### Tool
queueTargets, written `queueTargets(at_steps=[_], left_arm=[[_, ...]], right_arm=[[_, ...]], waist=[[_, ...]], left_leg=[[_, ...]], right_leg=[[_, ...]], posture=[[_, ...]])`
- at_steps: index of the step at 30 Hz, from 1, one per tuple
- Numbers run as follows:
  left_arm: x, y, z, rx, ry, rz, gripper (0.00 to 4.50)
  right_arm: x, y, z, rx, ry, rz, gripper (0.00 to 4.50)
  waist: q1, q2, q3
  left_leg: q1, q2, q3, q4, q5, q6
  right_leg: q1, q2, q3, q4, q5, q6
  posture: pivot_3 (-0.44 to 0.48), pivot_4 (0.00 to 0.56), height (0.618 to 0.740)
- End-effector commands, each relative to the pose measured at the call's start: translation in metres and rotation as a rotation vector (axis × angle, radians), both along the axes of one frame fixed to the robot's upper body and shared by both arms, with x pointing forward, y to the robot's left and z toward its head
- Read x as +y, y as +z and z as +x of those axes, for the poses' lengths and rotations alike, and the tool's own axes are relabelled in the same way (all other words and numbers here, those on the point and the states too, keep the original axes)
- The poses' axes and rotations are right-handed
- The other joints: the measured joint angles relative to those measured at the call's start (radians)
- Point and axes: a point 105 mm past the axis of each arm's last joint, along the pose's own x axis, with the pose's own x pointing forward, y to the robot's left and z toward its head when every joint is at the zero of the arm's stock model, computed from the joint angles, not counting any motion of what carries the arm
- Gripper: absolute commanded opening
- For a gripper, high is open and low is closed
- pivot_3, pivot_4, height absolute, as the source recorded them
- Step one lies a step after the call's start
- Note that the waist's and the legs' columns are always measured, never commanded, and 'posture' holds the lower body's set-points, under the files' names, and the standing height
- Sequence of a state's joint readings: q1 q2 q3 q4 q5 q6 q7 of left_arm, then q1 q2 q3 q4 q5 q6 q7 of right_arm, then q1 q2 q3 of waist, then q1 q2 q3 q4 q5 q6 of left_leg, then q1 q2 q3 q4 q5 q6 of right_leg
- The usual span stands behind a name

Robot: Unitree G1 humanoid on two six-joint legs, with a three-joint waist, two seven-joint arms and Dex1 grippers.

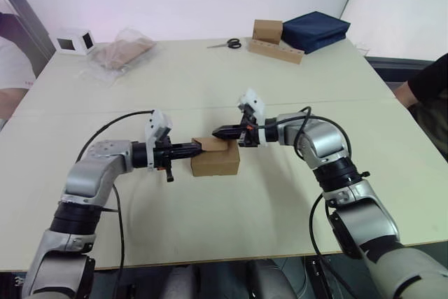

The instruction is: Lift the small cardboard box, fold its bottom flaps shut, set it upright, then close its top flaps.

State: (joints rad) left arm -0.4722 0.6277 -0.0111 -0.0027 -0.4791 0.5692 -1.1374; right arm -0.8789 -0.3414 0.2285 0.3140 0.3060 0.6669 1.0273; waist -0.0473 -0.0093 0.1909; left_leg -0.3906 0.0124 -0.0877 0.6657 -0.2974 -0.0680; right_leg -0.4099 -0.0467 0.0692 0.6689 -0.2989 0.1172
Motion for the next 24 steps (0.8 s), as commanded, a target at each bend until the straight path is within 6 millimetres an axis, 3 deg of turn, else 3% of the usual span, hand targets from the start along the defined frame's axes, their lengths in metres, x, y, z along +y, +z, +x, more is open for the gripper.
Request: queueTargets(at_steps=[1, 5, 10, 16, 24], left_arm=[[0.013, 0.020, -0.005, -0.059, 0.008, -0.004, 0.08], [0.020, 0.033, 0.000, -0.079, 0.026, -0.019, 0.08], [0.011, 0.048, 0.012, -0.096, 0.021, -0.074, 0.08], [-0.013, 0.035, 0.029, -0.078, -0.022, -0.063, 0.08], [-0.027, 0.015, 0.043, -0.074, -0.044, -0.020, 0.08]], right_arm=[[0.001, 0.007, -0.001, -0.046, 0.010, 0.005, 0.00], [0.001, 0.008, -0.001, -0.053, 0.008, 0.008, 0.00], [0.001, 0.011, -0.002, -0.067, 0.007, 0.017, 0.00], [0.000, 0.016, -0.006, -0.085, 0.001, 0.025, 0.00], [-0.003, 0.033, -0.021, -0.129, 0.001, 0.048, 0.00]], waist=[[0.000, 0.000, 0.000], [0.002, 0.000, 0.000], [0.002, 0.000, 0.000], [0.000, 0.000, 0.000], [0.001, 0.000, 0.000]], left_leg=[[0.000, 0.000, 0.000, 0.000, 0.000, 0.000], [0.000, 0.000, 0.000, 0.000, 0.000, 0.000], [0.000, 0.000, 0.000, 0.000, 0.000, 0.000], [0.000, 0.000, 0.000, 0.000, 0.000, 0.000], [-0.001, 0.000, 0.000, 0.000, 0.002, -0.004]], right_leg=[[0.000, 0.000, 0.000, 0.000, 0.000, 0.000], [0.000, 0.000, 0.000, 0.000, 0.000, 0.000], [0.000, 0.000, 0.000, 0.000, 0.000, 0.000], [0.000, 0.000, 0.000, 0.000, 0.000, 0.000], [-0.001, 0.000, 0.000, 0.000, 0.000, 0.000]], posture=[[0.000, 0.150, 0.740], [0.000, 0.150, 0.740], [0.000, 0.150, 0.740], [0.000, 0.150, 0.740], [0.000, 0.150, 0.740]])
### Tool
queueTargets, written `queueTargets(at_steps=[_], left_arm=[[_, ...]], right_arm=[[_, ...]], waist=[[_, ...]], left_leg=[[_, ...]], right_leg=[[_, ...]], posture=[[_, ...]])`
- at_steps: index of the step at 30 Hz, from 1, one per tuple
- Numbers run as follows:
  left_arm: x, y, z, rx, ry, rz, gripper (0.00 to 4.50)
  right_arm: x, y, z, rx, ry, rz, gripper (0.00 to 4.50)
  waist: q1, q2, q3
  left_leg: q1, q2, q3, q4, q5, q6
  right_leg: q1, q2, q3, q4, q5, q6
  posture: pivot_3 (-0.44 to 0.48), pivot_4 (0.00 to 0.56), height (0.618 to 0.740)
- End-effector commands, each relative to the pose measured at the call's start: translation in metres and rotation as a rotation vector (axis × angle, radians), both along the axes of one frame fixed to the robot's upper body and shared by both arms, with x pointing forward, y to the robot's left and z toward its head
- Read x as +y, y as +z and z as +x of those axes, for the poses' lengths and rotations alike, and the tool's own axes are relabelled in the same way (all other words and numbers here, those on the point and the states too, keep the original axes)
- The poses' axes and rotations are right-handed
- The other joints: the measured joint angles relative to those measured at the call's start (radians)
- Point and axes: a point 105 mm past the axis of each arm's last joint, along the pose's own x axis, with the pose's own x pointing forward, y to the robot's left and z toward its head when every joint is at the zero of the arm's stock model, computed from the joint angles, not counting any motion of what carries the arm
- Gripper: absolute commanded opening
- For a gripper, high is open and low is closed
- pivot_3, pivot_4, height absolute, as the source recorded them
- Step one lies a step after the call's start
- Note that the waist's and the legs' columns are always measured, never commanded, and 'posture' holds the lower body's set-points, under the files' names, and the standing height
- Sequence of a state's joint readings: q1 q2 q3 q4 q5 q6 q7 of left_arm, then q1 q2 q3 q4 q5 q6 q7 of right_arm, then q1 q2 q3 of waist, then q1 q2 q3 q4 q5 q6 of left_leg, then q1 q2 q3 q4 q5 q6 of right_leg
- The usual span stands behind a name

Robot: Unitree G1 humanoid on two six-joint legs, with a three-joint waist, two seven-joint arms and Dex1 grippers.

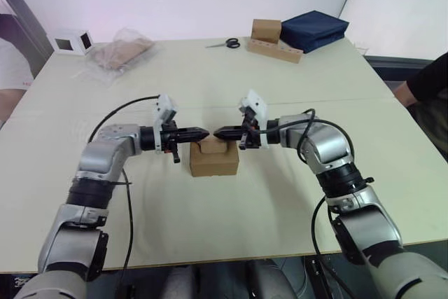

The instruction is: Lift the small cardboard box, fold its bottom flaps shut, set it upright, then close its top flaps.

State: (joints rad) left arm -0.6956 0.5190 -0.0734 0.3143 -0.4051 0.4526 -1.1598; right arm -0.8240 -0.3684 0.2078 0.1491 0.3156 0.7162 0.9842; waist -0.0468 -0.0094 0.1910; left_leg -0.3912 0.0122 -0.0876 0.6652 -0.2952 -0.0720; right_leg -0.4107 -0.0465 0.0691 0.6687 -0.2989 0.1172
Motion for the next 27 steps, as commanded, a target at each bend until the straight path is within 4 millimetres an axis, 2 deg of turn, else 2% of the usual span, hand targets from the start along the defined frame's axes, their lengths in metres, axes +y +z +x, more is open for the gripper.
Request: queueTargets(at_steps=[1, 6, 13, 27], left_arm=[[-0.008, 0.008, 0.002, -0.057, -0.040, 0.017, 0.08], [-0.011, 0.011, 0.005, -0.066, -0.051, 0.006, 0.08], [-0.014, 0.013, 0.005, -0.071, -0.064, 0.005, 0.08], [-0.015, 0.007, 0.007, -0.071, -0.071, 0.025, 0.08]], right_arm=[[0.000, 0.024, -0.014, -0.070, 0.020, 0.045, 0.00], [-0.002, 0.024, -0.035, -0.098, 0.027, 0.015, 0.00], [0.001, -0.003, -0.057, -0.078, 0.022, -0.096, 0.00], [0.004, -0.017, -0.036, -0.090, -0.144, -0.152, 0.00]], waist=[[0.002, 0.000, 0.000], [0.003, 0.000, 0.000], [0.001, 0.000, 0.000], [0.002, 0.000, 0.000]], left_leg=[[0.000, 0.000, 0.000, 0.000, 0.000, 0.000], [0.000, 0.000, 0.000, 0.000, -0.002, 0.003], [0.000, 0.000, 0.000, 0.000, -0.002, 0.003], [0.000, 0.000, 0.000, 0.000, -0.002, 0.003]], right_leg=[[0.000, 0.000, 0.000, 0.000, 0.000, 0.000], [0.000, 0.000, 0.000, 0.000, 0.000, 0.000], [0.000, 0.000, 0.000, 0.000, 0.000, 0.000], [0.000, 0.000, 0.000, 0.000, 0.000, 0.000]], posture=[[0.000, 0.150, 0.740], [0.000, 0.150, 0.740], [0.000, 0.150, 0.740], [0.000, 0.150, 0.740]])
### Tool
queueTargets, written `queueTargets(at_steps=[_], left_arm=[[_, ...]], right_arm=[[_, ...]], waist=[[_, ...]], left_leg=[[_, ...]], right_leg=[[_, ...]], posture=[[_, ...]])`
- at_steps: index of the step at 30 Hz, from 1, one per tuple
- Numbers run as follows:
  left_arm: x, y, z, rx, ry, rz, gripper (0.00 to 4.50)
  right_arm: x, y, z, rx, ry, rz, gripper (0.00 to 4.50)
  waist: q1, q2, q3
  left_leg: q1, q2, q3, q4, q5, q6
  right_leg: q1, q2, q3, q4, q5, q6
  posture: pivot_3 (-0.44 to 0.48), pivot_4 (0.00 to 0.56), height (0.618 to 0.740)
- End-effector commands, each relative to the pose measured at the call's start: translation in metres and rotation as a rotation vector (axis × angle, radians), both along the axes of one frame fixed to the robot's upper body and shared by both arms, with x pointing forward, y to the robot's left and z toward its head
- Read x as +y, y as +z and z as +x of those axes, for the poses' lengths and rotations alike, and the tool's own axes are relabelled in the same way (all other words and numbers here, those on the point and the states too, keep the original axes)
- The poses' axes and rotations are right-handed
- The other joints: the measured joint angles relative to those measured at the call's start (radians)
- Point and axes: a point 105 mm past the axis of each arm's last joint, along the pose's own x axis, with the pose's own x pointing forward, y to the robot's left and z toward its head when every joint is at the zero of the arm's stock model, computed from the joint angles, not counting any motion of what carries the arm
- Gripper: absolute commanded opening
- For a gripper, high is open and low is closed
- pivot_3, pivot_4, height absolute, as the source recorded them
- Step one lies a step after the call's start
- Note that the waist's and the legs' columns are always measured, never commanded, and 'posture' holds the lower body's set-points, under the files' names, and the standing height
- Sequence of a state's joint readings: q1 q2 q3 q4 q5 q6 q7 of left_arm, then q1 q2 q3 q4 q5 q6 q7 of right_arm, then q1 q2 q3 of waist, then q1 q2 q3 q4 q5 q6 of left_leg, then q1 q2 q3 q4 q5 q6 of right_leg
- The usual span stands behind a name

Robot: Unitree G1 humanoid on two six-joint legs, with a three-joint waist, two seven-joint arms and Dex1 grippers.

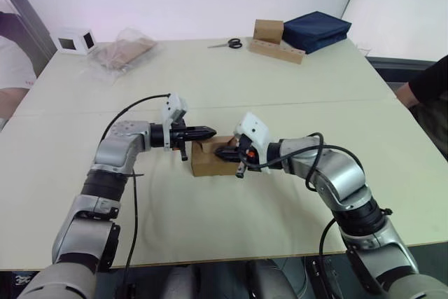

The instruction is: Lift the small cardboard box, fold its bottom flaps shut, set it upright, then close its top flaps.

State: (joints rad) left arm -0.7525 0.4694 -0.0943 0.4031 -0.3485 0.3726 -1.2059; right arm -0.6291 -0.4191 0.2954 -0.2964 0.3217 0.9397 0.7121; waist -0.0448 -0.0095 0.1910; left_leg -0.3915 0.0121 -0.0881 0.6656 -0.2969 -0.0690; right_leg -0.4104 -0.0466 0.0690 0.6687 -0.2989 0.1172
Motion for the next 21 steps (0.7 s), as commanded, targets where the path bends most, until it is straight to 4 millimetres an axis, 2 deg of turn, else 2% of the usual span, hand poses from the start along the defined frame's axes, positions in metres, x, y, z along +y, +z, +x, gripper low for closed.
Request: queueTargets(at_steps=[1, 14, 17, 21], left_arm=[[-0.002, 0.006, 0.002, -0.034, -0.014, 0.011, 0.08], [-0.008, 0.007, -0.005, -0.038, -0.069, 0.018, 0.08], [-0.007, 0.005, -0.007, -0.045, -0.080, 0.040, 0.08], [-0.005, 0.001, -0.010, -0.049, -0.088, 0.063, 0.08]], right_arm=[[0.000, 0.003, 0.005, -0.036, -0.029, -0.021, 0.00], [0.005, 0.004, 0.009, -0.069, -0.060, -0.017, 0.00], [0.009, 0.010, 0.002, -0.049, -0.009, 0.017, 0.00], [0.004, 0.030, -0.010, -0.031, 0.059, 0.093, 0.00]], waist=[[0.000, 0.000, 0.000], [0.000, 0.000, 0.000], [-0.001, 0.000, 0.000], [0.000, 0.000, 0.000]], left_leg=[[0.000, 0.000, 0.000, 0.000, 0.000, 0.000], [0.000, 0.000, 0.000, 0.000, 0.000, 0.000], [0.000, 0.000, 0.000, 0.000, 0.000, 0.000], [0.000, 0.000, 0.000, 0.000, 0.000, 0.000]], right_leg=[[0.000, 0.000, 0.000, 0.000, 0.000, 0.000], [0.000, 0.000, 0.000, 0.000, 0.000, 0.000], [0.000, 0.000, 0.000, 0.000, 0.000, 0.000], [0.000, 0.000, 0.000, 0.000, 0.000, 0.000]], posture=[[0.000, 0.150, 0.740], [0.000, 0.150, 0.740], [0.000, 0.150, 0.740], [0.000, 0.150, 0.740]])
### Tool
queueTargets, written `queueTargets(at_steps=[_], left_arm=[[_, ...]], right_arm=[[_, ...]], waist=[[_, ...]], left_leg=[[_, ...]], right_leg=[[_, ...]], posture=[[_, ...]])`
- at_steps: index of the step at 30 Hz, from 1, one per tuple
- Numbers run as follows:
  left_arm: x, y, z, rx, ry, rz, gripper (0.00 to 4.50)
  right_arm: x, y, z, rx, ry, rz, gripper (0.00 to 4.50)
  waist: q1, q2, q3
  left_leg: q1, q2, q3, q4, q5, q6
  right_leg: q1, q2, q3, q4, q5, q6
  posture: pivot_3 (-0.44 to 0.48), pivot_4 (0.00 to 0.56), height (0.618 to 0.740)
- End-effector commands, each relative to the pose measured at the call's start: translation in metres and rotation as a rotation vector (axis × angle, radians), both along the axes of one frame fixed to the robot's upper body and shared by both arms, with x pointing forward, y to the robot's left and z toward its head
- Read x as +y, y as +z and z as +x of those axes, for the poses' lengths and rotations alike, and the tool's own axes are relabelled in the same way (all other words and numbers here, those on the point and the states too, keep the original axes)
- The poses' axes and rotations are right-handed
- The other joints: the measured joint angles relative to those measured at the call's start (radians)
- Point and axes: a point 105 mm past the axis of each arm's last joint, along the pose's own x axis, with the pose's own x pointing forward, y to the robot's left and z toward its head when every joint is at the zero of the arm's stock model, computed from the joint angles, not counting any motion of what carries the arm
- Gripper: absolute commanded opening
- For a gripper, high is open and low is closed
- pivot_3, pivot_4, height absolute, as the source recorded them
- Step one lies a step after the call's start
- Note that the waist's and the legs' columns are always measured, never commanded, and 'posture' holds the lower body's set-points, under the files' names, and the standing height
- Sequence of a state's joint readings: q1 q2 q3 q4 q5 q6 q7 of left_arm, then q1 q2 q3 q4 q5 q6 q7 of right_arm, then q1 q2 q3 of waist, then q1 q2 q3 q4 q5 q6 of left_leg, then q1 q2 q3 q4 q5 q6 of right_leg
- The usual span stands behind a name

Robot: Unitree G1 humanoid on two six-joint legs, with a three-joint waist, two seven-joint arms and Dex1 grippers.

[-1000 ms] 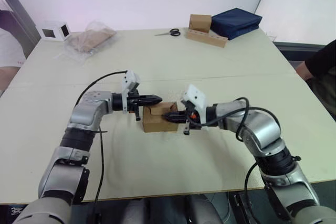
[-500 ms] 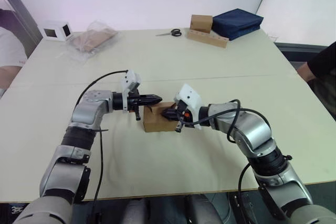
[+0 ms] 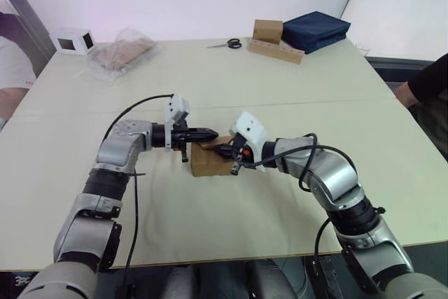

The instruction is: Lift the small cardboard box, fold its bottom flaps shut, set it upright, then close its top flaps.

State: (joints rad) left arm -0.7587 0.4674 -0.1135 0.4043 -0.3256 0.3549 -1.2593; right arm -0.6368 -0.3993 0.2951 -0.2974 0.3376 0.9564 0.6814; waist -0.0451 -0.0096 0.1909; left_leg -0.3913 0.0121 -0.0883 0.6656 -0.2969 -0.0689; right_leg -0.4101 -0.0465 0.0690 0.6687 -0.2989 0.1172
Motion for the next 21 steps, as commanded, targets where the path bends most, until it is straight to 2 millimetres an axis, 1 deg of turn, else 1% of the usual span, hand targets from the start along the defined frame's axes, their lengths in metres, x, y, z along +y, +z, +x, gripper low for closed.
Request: queueTargets(at_steps=[1, 4, 6, 8, 11, 14, 18, 21], left_arm=[[0.001, 0.003, -0.005, -0.041, -0.027, 0.033, 0.08], [0.002, 0.002, -0.007, -0.046, -0.028, 0.040, 0.08], [0.003, 0.004, -0.009, -0.048, -0.027, 0.038, 0.08], [0.005, 0.005, -0.010, -0.050, -0.025, 0.037, 0.08], [0.011, 0.009, -0.016, -0.057, -0.011, 0.033, 0.08], [0.017, 0.008, -0.022, -0.051, 0.002, 0.037, 0.08], [0.022, -0.007, -0.030, -0.019, 0.008, 0.087, 0.08], [0.021, -0.015, -0.028, -0.016, 0.037, 0.112, 0.08]], right_arm=[[-0.004, 0.033, -0.012, -0.040, 0.077, 0.092, 0.00], [-0.012, 0.044, -0.010, -0.043, 0.061, 0.144, 0.00], [-0.018, 0.045, -0.001, -0.042, 0.009, 0.157, 0.00], [-0.020, 0.043, 0.003, -0.042, -0.014, 0.149, 0.00], [-0.016, 0.019, 0.010, -0.011, -0.026, 0.099, 0.00], [-0.010, 0.004, 0.011, 0.023, -0.014, 0.081, 0.00], [-0.012, -0.020, 0.013, 0.065, -0.013, 0.026, 0.00], [-0.013, -0.025, 0.011, 0.074, 0.001, 0.009, 0.00]], waist=[[0.001, 0.000, 0.000], [0.001, 0.000, 0.000], [0.001, 0.000, 0.000], [0.000, 0.000, 0.000], [-0.003, 0.000, 0.000], [-0.004, 0.000, 0.000], [-0.002, 0.000, 0.000], [0.001, 0.000, 0.000]], left_leg=[[0.000, 0.000, 0.000, 0.000, 0.000, 0.000], [0.000, 0.000, 0.000, 0.000, 0.000, 0.000], [0.000, 0.000, 0.000, 0.000, 0.000, 0.000], [0.000, 0.000, 0.000, 0.000, 0.000, 0.000], [0.000, 0.000, 0.000, 0.000, 0.000, 0.000], [0.000, 0.000, 0.000, 0.000, 0.000, 0.000], [0.000, 0.000, 0.000, 0.000, 0.000, 0.000], [0.001, 0.000, 0.000, 0.000, 0.000, 0.000]], right_leg=[[0.000, 0.000, 0.000, 0.000, 0.000, 0.000], [0.000, 0.000, 0.000, 0.000, 0.000, 0.000], [0.000, 0.000, 0.000, 0.000, 0.000, 0.000], [0.000, 0.000, 0.000, 0.000, 0.000, 0.000], [0.000, 0.000, 0.000, 0.000, 0.000, 0.000], [0.000, 0.000, 0.000, 0.000, 0.000, 0.000], [0.001, 0.000, 0.000, 0.000, 0.000, 0.000], [0.002, 0.000, 0.000, 0.000, 0.000, 0.000]], posture=[[0.000, 0.150, 0.740], [0.000, 0.150, 0.740], [0.000, 0.150, 0.740], [0.000, 0.150, 0.740], [0.000, 0.150, 0.740], [0.000, 0.150, 0.740], [0.000, 0.150, 0.740], [0.000, 0.150, 0.740]])
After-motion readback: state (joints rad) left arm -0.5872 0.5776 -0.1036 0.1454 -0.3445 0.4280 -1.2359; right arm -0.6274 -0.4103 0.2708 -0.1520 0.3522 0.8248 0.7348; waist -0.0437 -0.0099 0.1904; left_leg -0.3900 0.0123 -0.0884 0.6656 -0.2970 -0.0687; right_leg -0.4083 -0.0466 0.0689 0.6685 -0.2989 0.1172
